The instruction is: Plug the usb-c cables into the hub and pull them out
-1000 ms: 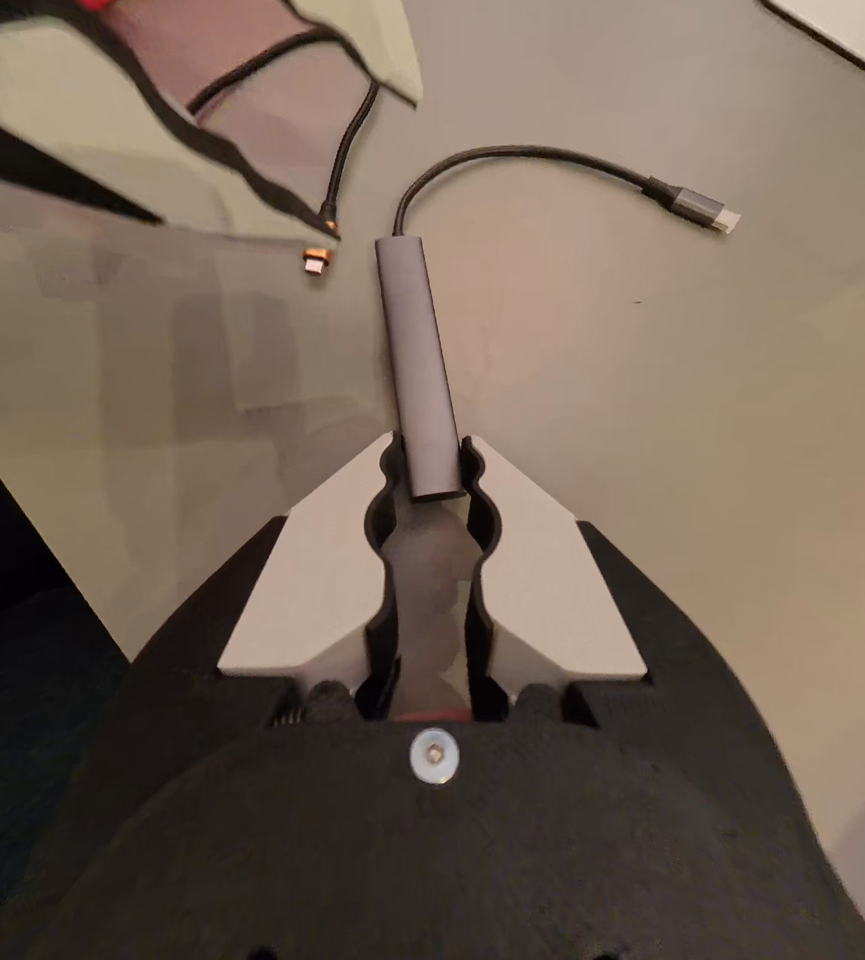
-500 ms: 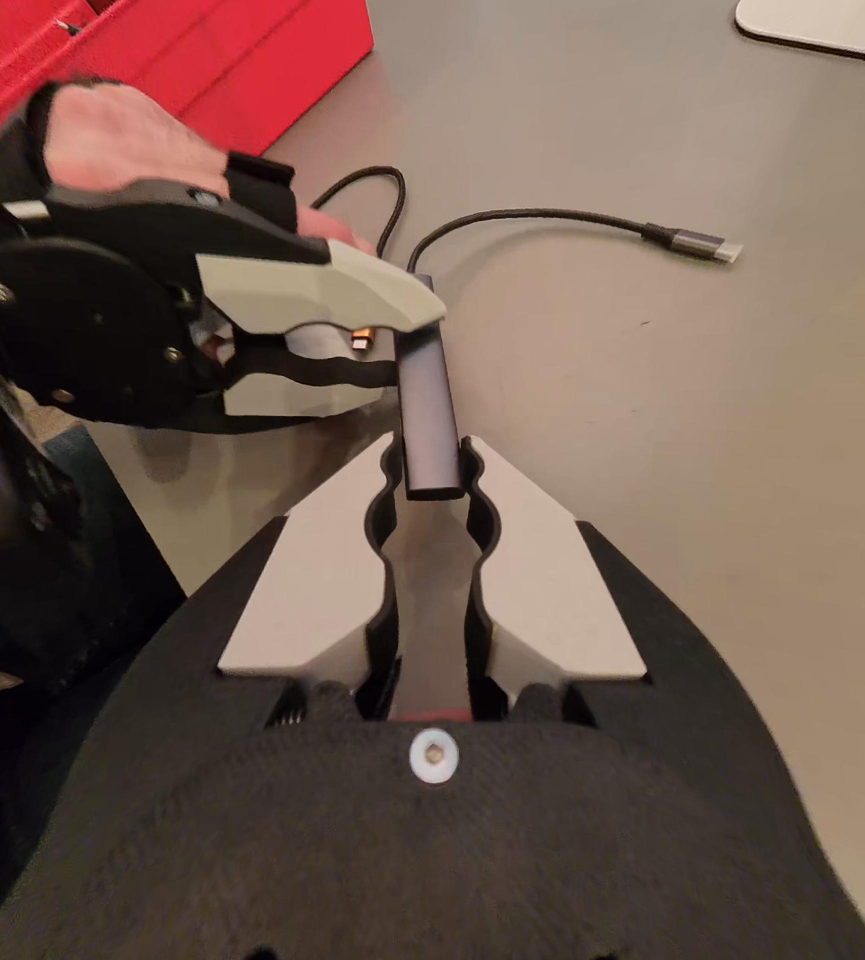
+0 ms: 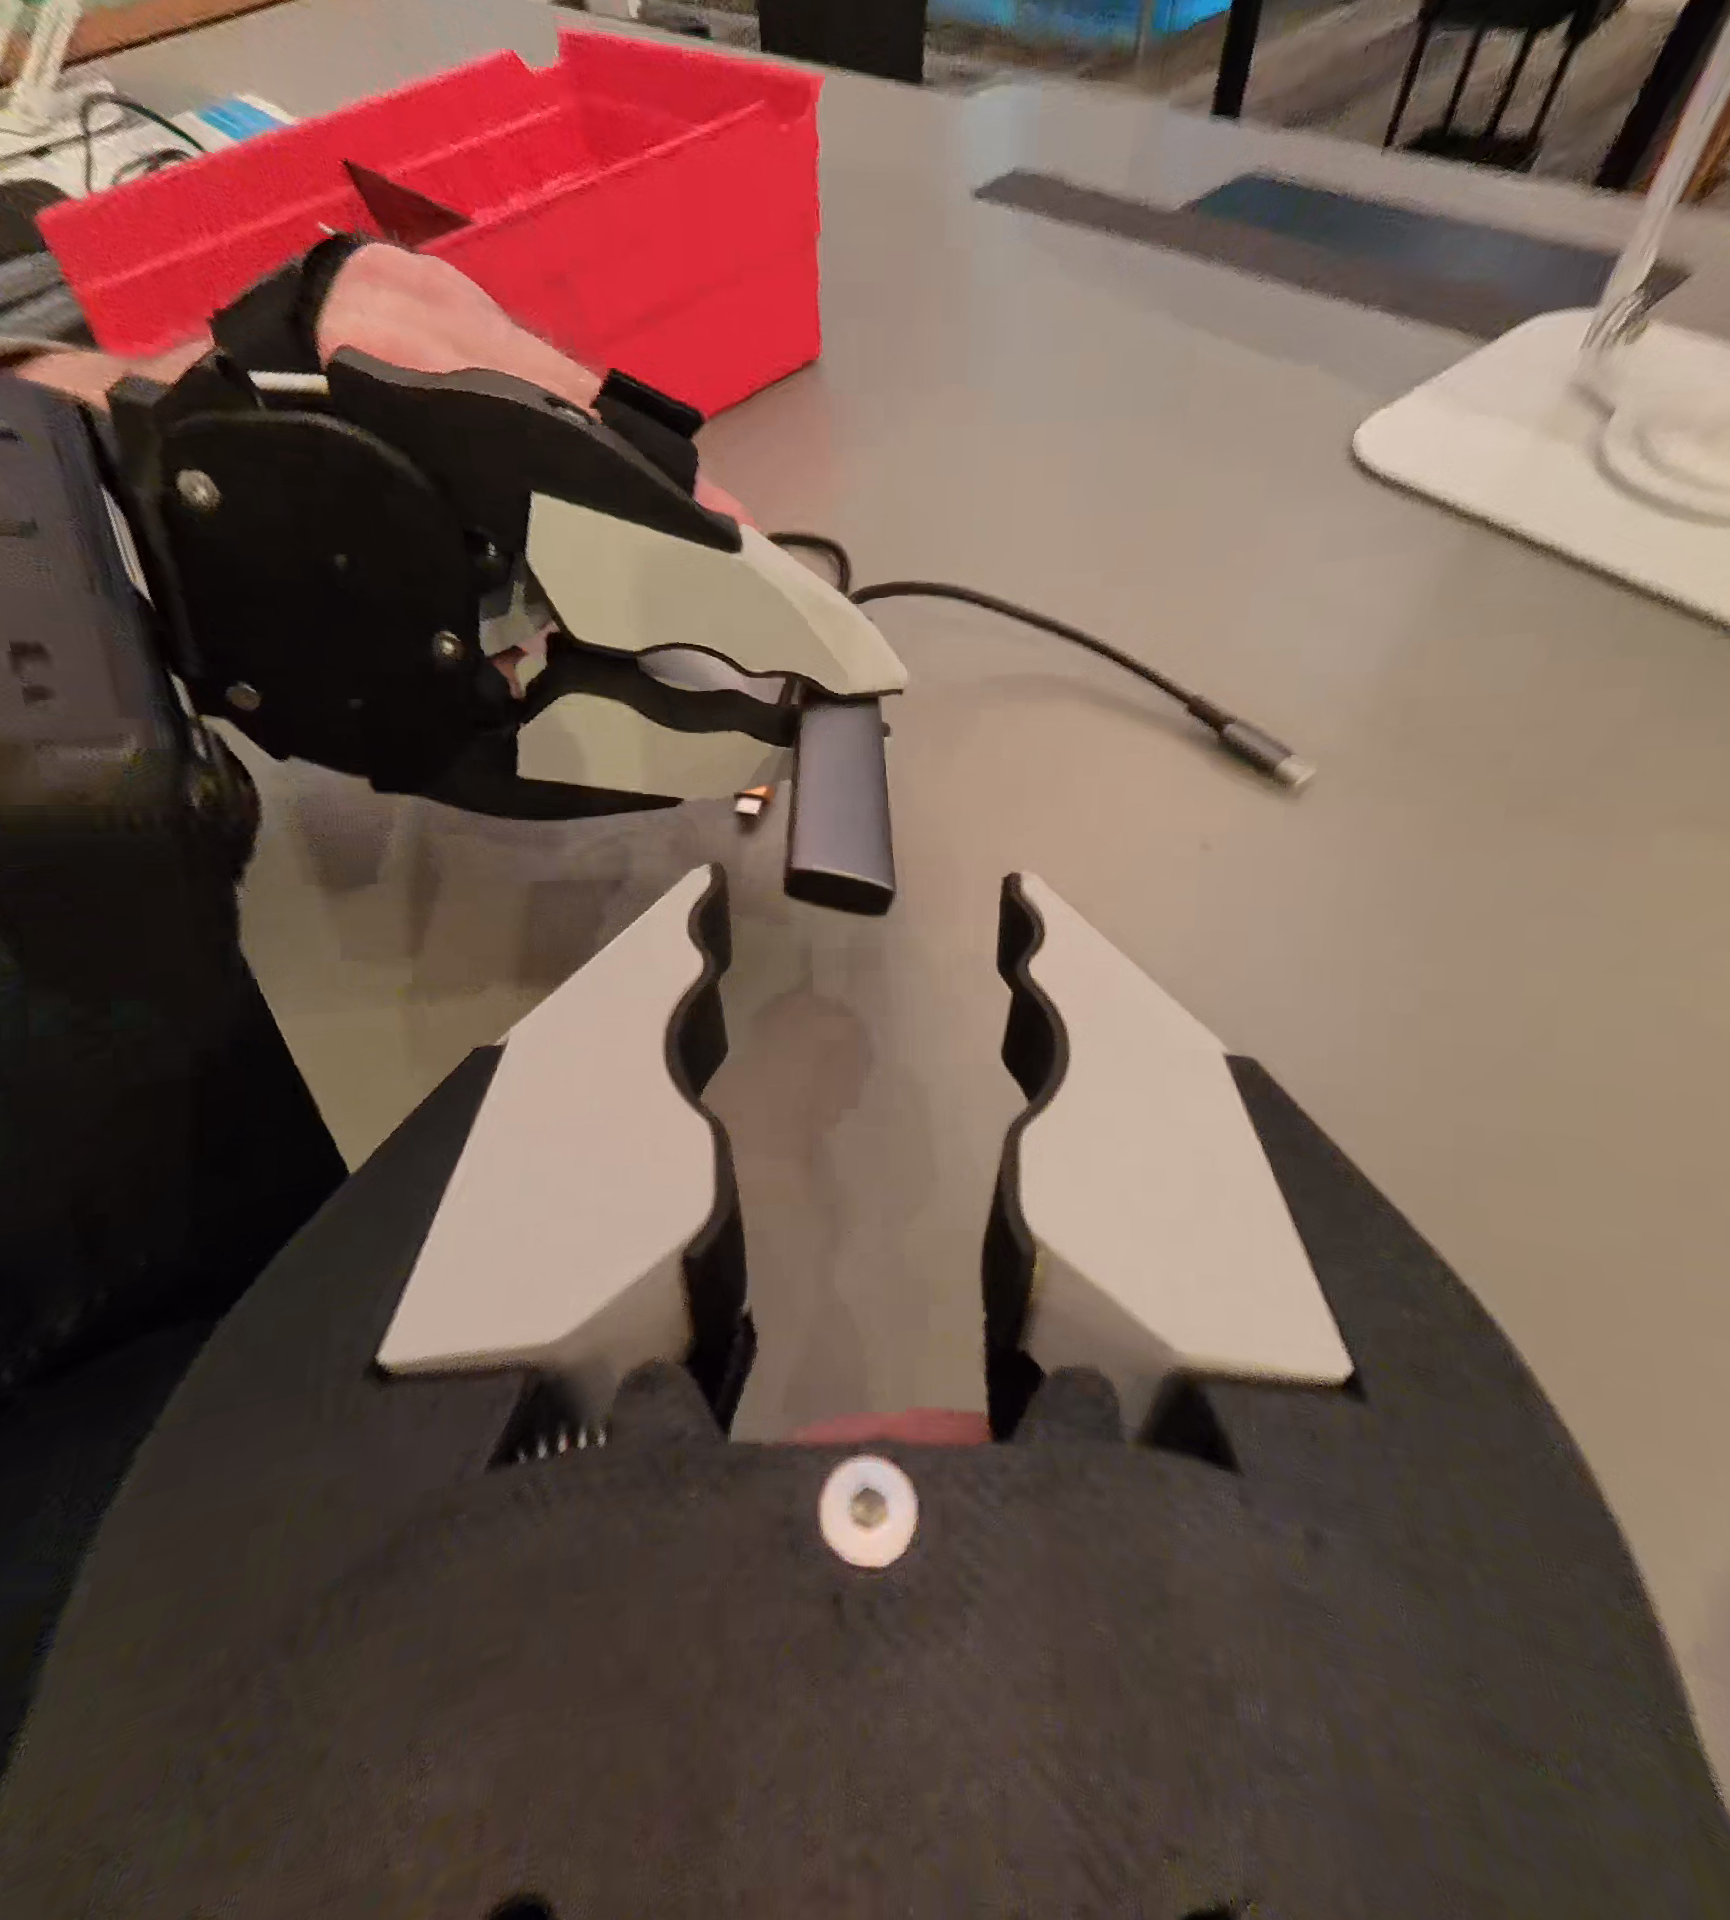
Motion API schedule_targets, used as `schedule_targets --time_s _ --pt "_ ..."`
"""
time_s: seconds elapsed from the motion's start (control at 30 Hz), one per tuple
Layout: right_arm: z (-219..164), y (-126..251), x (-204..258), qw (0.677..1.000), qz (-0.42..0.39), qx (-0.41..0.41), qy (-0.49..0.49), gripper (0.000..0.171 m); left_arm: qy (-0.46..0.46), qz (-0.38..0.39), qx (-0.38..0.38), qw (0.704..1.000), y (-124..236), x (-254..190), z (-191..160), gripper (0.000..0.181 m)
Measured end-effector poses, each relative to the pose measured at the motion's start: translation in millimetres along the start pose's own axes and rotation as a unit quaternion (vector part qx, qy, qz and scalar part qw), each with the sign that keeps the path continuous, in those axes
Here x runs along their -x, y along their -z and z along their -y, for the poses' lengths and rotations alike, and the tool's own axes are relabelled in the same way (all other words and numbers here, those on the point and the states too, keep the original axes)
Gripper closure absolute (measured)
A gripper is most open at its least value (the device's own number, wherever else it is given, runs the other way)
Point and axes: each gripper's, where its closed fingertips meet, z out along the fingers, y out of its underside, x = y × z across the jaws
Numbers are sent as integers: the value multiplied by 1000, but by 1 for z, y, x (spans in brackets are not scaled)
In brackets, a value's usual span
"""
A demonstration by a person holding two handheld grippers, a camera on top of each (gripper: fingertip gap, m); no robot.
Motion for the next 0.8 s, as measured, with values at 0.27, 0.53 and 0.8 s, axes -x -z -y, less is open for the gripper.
schedule_targets --time_s 0.27,0.53,0.8 --pt "24 20 18 971 -33 -35 236 128 52 -10 -47 997 20 26 3 171" --pt "32 12 39 917 -76 -41 388 134 32 -29 -80 996 31 28 16 171" --pt "32 10 37 879 -118 -23 462 145 10 -57 -107 993 37 21 27 171"
